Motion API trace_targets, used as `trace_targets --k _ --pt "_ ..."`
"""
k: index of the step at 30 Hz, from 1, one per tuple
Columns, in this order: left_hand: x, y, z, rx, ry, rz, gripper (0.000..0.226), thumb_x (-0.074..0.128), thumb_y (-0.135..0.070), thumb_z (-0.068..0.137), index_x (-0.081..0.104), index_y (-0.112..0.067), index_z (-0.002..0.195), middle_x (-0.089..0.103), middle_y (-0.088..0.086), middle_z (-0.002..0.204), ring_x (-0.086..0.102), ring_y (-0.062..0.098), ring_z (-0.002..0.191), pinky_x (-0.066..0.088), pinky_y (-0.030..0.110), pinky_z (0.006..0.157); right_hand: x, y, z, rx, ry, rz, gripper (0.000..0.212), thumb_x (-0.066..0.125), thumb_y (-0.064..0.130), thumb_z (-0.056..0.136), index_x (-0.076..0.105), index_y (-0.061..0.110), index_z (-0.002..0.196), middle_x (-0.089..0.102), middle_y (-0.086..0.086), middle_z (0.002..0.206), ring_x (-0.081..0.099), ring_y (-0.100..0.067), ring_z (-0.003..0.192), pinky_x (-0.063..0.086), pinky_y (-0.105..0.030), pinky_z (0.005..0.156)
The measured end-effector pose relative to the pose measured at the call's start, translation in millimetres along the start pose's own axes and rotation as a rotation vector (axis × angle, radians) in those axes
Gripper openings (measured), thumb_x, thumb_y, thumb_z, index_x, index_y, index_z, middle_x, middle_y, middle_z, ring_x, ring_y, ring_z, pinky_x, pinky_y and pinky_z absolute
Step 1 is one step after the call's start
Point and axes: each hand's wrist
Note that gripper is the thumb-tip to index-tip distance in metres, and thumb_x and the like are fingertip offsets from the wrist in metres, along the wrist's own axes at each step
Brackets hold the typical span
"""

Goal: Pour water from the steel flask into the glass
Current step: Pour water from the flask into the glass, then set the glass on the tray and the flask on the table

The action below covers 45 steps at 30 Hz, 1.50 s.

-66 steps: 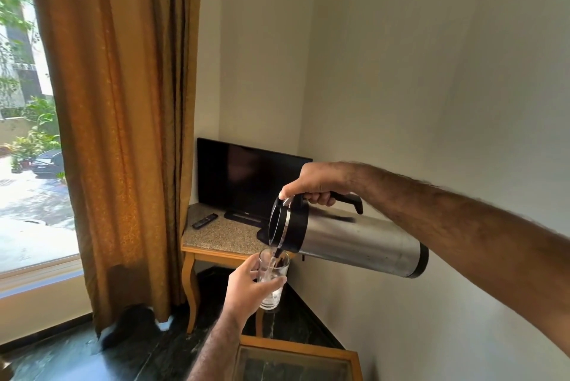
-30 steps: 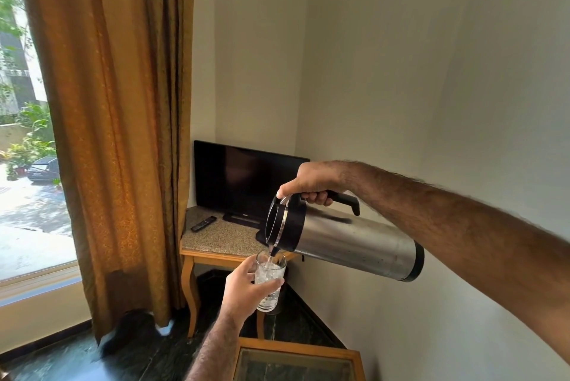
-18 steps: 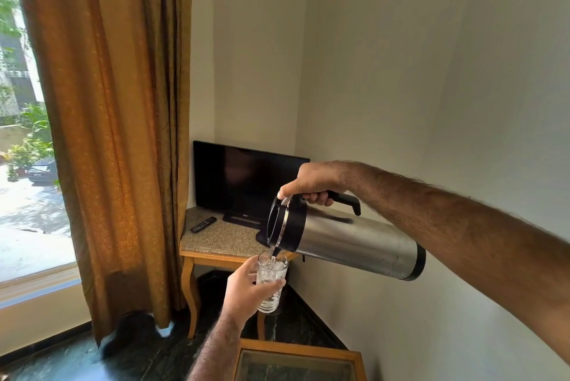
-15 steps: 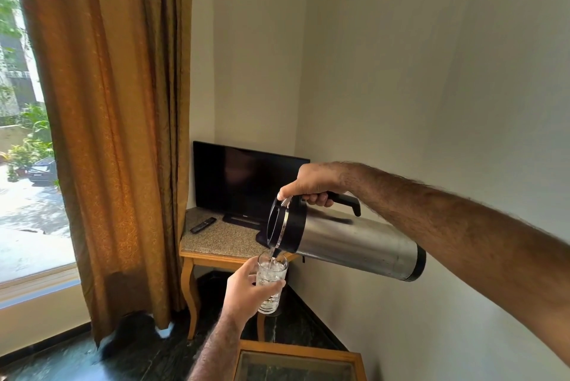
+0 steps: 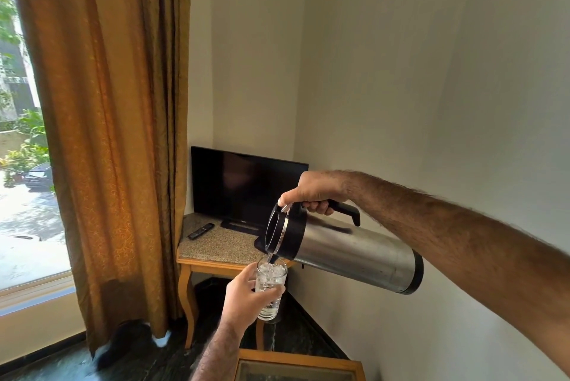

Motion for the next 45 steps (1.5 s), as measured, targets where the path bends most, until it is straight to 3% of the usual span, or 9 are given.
trace_targets --k 7,16,20,23,27,31,36,41,45 --pt "2.0 0.9 -0.4 -0.009 0.017 -0.003 0.055 0.091 -0.011 0.076 0.056 -0.049 0.095 0.069 -0.020 0.098 0.065 -0.003 0.094 0.052 0.008 0.057 1.2 -5.4 4.7 0.006 0.017 -0.002 0.047 0.074 0.053 0.080 0.056 0.013 0.064 0.046 0.000 0.051 0.039 -0.017 0.042 0.038 -0.026 0.046" --pt "5.5 13.3 10.5 -0.005 0.002 -0.007 0.055 0.093 -0.017 0.073 0.058 -0.051 0.098 0.072 -0.018 0.107 0.066 0.000 0.101 0.052 0.019 0.073 -1.2 -18.1 4.0 -0.011 0.029 0.052 0.050 0.070 0.051 0.088 0.050 0.015 0.058 0.044 0.002 0.050 0.039 -0.015 0.041 0.038 -0.026 0.046" --pt "6.2 19.0 15.7 0.002 -0.027 0.010 0.055 0.095 -0.026 0.069 0.066 -0.046 0.110 0.077 -0.013 0.113 0.071 0.008 0.108 0.054 0.019 0.075 -1.1 -33.8 -0.1 -0.023 0.069 0.161 0.052 0.068 0.053 0.090 0.048 0.017 0.058 0.042 0.001 0.053 0.037 -0.015 0.043 0.037 -0.026 0.046" --pt "6.0 18.9 18.5 0.011 -0.032 0.012 0.055 0.095 -0.021 0.071 0.064 -0.048 0.107 0.077 -0.014 0.111 0.071 0.001 0.102 0.052 0.010 0.067 3.5 -51.8 -2.1 -0.022 0.077 0.232 0.052 0.065 0.055 0.089 0.047 0.018 0.059 0.041 0.000 0.054 0.036 -0.016 0.045 0.037 -0.029 0.049" --pt "6.7 22.1 21.9 0.008 -0.041 0.014 0.058 0.095 -0.023 0.070 0.062 -0.045 0.113 0.073 -0.016 0.116 0.067 0.001 0.106 0.051 0.016 0.073 14.6 -76.0 -8.3 -0.018 0.061 0.426 0.058 0.064 0.065 0.089 0.055 0.019 0.054 0.041 -0.002 0.058 0.035 -0.017 0.048 0.037 -0.030 0.051" --pt "9.9 25.5 20.4 0.017 -0.067 0.049 0.058 0.096 -0.024 0.070 0.060 -0.048 0.110 0.072 -0.018 0.114 0.061 -0.008 0.108 0.042 0.012 0.080 31.6 -106.3 -15.4 0.025 0.002 0.618 0.078 0.042 0.085 0.088 0.056 0.018 0.049 0.043 -0.004 0.055 0.036 -0.021 0.048 0.039 -0.030 0.052" --pt "18.5 37.2 16.4 0.006 -0.101 0.073 0.065 0.097 -0.026 0.068 0.066 -0.032 0.124 0.072 -0.016 0.115 0.063 -0.006 0.109 0.045 0.012 0.079 71.5 -155.0 -23.6 -0.051 -0.185 0.835 0.037 0.050 0.035 0.103 0.060 0.007 0.081 0.049 -0.007 0.061 0.040 -0.020 0.048 0.036 -0.034 0.054" --pt "26.7 62.0 11.6 -0.018 -0.162 0.104 0.070 0.099 -0.031 0.065 0.069 -0.025 0.127 0.075 -0.012 0.113 0.068 0.004 0.111 0.059 0.031 0.093 127.0 -185.2 -37.8 -0.013 -0.351 0.960 0.036 0.052 0.031 0.106 0.061 0.010 0.077 0.053 -0.003 0.061 0.040 -0.018 0.053 0.035 -0.030 0.054" --pt "38.4 92.7 1.3 -0.058 -0.155 0.131 0.068 0.098 -0.023 0.068 0.066 -0.026 0.127 0.072 -0.015 0.111 0.068 0.002 0.110 0.061 0.023 0.087 181.7 -214.4 -49.6 0.055 -0.470 1.113 0.032 0.055 0.028 0.105 0.061 0.010 0.080 0.054 -0.003 0.061 0.042 -0.015 0.054 0.036 -0.028 0.054"
Point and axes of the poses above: each hand's wrist, its own z-axis towards the middle knuckle, its own x-axis out of the palm, y = z × x
